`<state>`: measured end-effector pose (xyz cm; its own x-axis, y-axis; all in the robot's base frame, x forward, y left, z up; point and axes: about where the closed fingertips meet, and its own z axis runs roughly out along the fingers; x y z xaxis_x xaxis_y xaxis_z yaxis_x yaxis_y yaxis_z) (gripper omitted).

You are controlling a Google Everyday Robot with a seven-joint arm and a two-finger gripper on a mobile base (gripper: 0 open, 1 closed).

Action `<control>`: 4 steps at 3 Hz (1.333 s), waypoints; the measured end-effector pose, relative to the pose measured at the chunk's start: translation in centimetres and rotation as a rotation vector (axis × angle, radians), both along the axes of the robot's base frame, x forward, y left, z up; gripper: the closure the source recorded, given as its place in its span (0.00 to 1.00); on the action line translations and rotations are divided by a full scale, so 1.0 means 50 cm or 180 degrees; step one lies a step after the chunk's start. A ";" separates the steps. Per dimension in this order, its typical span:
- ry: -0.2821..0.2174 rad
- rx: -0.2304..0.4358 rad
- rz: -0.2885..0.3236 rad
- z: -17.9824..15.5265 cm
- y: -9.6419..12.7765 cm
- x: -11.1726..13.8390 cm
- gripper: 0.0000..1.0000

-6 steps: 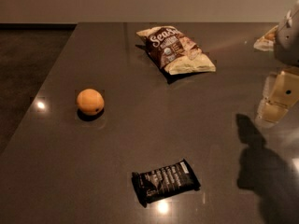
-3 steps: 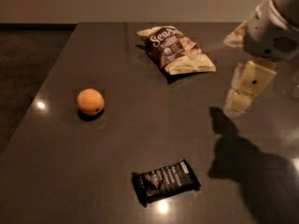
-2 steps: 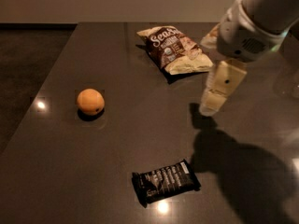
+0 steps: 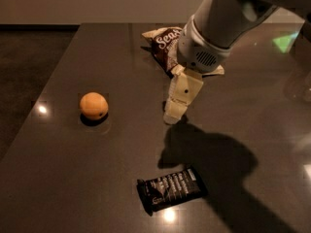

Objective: Pick orange

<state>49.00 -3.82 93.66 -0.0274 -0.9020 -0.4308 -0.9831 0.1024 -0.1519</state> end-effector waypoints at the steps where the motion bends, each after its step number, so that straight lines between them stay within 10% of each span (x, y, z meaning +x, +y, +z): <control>1: 0.0025 0.0107 0.0096 -0.033 0.069 0.012 0.00; 4: 0.0193 0.0231 0.0360 -0.149 0.251 0.056 0.00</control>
Offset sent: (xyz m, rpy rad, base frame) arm 0.0230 0.1090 -0.0585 0.0732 0.0413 0.1060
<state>51.79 8.75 86.20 0.0449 -0.8673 -0.4957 -0.9961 -0.0011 -0.0882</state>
